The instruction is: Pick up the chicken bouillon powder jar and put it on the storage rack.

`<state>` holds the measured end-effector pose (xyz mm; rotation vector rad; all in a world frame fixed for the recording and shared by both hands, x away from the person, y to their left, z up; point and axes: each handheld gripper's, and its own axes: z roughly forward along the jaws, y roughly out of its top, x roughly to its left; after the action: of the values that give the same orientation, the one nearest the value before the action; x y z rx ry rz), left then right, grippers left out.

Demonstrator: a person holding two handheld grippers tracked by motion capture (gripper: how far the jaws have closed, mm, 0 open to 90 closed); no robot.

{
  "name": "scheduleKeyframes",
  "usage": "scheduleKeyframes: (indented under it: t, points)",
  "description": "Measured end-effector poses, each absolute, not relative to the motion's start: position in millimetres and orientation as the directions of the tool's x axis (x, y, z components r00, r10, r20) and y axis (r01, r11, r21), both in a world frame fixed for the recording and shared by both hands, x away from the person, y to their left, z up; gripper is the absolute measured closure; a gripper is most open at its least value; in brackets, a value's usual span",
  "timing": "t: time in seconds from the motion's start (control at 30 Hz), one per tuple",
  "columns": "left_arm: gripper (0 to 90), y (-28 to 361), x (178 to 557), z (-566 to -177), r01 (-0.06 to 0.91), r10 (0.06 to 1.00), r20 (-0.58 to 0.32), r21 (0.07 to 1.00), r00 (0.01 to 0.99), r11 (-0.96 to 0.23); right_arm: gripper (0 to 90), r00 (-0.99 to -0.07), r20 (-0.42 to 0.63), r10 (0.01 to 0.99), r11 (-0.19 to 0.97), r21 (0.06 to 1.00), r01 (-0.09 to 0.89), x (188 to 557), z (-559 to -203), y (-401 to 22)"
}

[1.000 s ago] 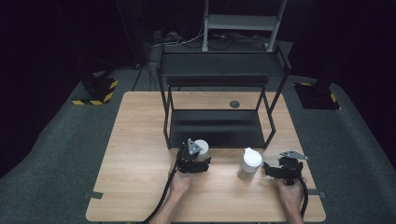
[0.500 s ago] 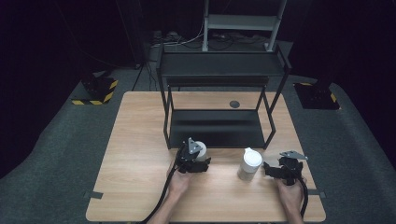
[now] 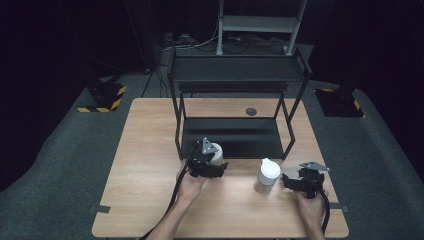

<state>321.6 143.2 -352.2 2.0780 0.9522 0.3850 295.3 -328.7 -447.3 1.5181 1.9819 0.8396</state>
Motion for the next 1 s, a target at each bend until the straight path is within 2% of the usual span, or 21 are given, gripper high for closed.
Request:
scheduleKeyframes:
  t: [0.4, 1.0]
  points:
    - [30.6, 145.1, 347.0, -288.8, 0.499, 0.688, -0.089, 0.756, 0.72, -0.424, 3.9, -0.251, -0.022, 0.968, 0.187, 0.73, 0.658, 295.3, -447.4, -328.7]
    - [30.7, 147.4, 369.6, -191.6, 0.481, 0.657, -0.093, 0.758, 0.748, -0.441, 3.9, -0.251, -0.022, 0.968, 0.187, 0.73, 0.658, 295.3, -447.4, -328.7]
